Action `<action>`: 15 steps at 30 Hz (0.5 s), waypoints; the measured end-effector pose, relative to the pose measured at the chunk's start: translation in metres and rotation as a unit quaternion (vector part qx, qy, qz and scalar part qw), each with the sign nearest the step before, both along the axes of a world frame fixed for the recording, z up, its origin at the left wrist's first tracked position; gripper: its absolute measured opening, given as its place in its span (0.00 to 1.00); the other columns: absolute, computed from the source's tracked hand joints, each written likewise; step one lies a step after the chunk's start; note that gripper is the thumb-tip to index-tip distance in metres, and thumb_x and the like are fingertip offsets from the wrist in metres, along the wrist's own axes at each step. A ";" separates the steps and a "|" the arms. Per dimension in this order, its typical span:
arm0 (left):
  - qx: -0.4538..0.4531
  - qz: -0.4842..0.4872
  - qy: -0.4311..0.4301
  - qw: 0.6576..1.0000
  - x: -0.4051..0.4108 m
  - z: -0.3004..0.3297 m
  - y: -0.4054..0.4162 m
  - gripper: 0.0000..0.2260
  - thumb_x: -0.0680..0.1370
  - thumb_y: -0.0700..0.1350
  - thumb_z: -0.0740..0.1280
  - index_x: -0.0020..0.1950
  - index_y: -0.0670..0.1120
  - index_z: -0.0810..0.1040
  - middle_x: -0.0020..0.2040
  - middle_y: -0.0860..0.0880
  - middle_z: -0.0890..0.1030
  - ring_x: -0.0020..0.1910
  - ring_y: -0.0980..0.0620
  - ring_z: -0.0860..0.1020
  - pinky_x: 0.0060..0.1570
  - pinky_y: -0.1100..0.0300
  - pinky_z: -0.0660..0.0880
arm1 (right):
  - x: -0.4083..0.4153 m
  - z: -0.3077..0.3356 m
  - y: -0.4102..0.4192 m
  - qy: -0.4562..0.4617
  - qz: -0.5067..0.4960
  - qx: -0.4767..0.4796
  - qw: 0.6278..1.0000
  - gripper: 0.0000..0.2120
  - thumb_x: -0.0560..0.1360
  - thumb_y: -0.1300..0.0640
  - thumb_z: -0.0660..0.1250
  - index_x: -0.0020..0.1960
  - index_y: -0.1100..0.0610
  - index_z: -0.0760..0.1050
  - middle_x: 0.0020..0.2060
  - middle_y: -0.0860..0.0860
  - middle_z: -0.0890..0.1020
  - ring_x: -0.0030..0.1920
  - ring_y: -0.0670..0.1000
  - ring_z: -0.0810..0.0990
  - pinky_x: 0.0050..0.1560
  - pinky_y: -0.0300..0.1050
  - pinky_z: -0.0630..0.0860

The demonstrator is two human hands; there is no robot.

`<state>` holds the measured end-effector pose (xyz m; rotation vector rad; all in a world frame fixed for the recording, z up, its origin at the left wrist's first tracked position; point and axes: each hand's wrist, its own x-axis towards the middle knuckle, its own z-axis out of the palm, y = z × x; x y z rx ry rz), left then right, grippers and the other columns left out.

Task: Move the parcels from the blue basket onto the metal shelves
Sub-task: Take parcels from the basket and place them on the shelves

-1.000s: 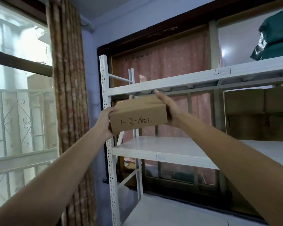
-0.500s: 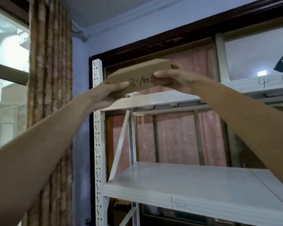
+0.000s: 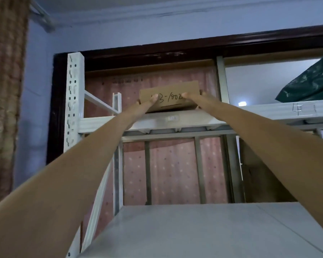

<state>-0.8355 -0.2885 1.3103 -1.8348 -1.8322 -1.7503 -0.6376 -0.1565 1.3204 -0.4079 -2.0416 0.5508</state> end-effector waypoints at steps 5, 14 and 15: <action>0.006 -0.001 0.024 1.000 -0.007 -0.006 0.014 0.36 0.71 0.70 0.62 0.73 0.52 0.64 0.70 0.52 0.69 0.70 0.50 0.65 0.62 0.59 0.58 | 0.000 -0.003 0.005 -0.059 -0.037 0.017 0.997 0.16 0.73 0.34 0.62 0.58 0.38 0.74 0.53 0.39 0.77 0.63 0.49 0.72 0.64 0.46 0.65; -0.038 0.134 0.048 0.989 -0.014 -0.002 0.019 0.47 0.65 0.78 0.57 0.75 0.50 0.63 0.74 0.49 0.66 0.74 0.44 0.62 0.73 0.45 0.56 | -0.010 -0.003 0.007 -0.075 -0.079 0.016 0.994 0.22 0.73 0.33 0.60 0.60 0.43 0.76 0.58 0.47 0.78 0.57 0.50 0.75 0.62 0.47 0.69; -0.039 0.141 0.048 0.988 -0.014 -0.002 0.020 0.46 0.65 0.77 0.57 0.75 0.49 0.63 0.74 0.48 0.67 0.73 0.43 0.63 0.73 0.45 0.57 | -0.011 -0.003 0.007 -0.075 -0.078 0.013 0.994 0.17 0.74 0.34 0.60 0.55 0.42 0.77 0.56 0.47 0.79 0.54 0.47 0.75 0.57 0.44 0.69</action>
